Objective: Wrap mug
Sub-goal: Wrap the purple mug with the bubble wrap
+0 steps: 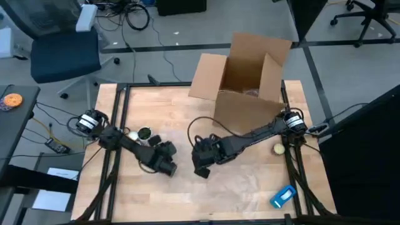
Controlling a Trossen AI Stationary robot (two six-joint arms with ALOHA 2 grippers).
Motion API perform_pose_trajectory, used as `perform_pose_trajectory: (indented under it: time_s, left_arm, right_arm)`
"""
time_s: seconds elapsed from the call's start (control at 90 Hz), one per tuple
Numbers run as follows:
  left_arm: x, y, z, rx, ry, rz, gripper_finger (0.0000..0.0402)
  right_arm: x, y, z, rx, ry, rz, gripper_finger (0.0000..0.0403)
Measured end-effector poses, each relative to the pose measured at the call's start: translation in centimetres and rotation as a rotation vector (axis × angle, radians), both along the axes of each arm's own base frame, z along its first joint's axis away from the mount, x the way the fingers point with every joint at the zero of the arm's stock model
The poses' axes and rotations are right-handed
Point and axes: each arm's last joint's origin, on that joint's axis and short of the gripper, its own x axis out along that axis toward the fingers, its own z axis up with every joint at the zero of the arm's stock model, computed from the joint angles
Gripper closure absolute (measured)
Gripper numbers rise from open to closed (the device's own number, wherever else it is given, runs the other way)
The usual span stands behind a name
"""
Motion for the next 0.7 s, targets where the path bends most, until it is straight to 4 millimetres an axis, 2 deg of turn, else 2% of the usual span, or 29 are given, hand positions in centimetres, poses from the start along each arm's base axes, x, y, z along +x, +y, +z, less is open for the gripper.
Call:
perform_pose_trajectory:
  time_s: [0.211,0.356,0.489,0.7]
  left_arm:
    - [1.4,4.4,0.1,0.04,0.041,0.039,0.027]
    - [2.1,5.8,0.4,0.033,0.02,0.081,0.027]
    - [2.8,5.3,1.6,0.004,0.006,0.037,0.027]
    - [2.7,1.8,3.6,-0.061,-0.062,-0.088,0.027]
  right_arm:
    - [-1.0,2.7,-0.1,0.082,0.044,0.128,0.0403]
    - [-1.2,3.6,-0.9,0.038,0.037,0.255,0.0403]
    - [-1.1,3.7,-2.0,-0.025,0.007,0.356,0.0403]
    - [-1.6,3.4,-3.4,-0.096,0.071,0.489,0.0403]
